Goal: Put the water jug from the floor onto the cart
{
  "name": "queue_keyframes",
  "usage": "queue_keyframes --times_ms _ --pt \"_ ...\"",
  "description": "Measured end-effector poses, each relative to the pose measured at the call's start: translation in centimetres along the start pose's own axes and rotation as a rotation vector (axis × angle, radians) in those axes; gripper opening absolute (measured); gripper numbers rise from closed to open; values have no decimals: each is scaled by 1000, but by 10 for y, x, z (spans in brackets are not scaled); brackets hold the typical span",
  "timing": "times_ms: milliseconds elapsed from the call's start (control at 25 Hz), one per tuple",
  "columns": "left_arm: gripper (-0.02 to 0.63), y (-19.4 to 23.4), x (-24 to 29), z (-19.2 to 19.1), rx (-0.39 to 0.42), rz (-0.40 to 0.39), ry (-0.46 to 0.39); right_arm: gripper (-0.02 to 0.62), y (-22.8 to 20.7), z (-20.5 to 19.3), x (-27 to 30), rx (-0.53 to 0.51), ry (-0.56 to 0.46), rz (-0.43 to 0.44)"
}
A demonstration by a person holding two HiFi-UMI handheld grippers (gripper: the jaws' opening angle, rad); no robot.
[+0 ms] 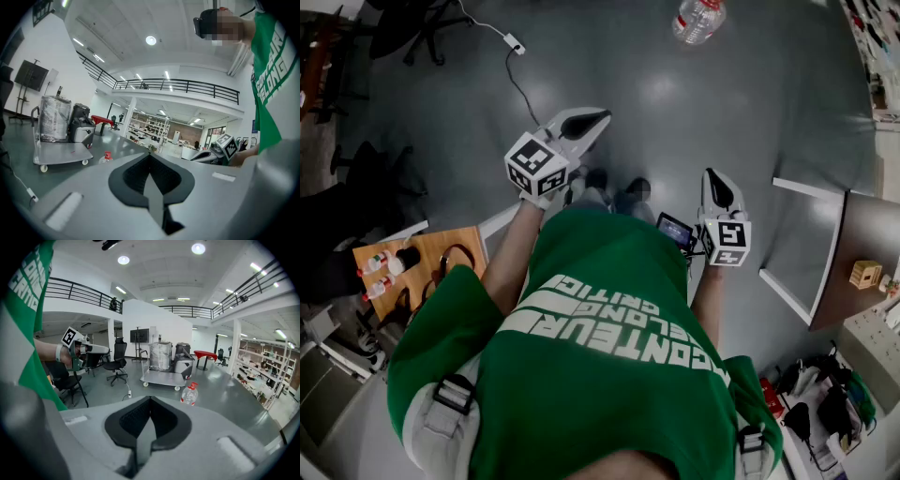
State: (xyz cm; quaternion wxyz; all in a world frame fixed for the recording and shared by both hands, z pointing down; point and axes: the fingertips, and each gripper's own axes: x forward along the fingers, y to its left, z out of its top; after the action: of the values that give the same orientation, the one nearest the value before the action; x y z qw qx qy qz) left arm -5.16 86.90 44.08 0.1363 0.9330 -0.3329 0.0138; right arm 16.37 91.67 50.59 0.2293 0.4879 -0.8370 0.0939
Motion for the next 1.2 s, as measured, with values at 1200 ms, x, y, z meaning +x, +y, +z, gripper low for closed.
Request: queue_keyframes --times_ms 1200 --pt "12 -108 109 -18 -32 -121 91 -6 -105 -37 -23 96 -22 43"
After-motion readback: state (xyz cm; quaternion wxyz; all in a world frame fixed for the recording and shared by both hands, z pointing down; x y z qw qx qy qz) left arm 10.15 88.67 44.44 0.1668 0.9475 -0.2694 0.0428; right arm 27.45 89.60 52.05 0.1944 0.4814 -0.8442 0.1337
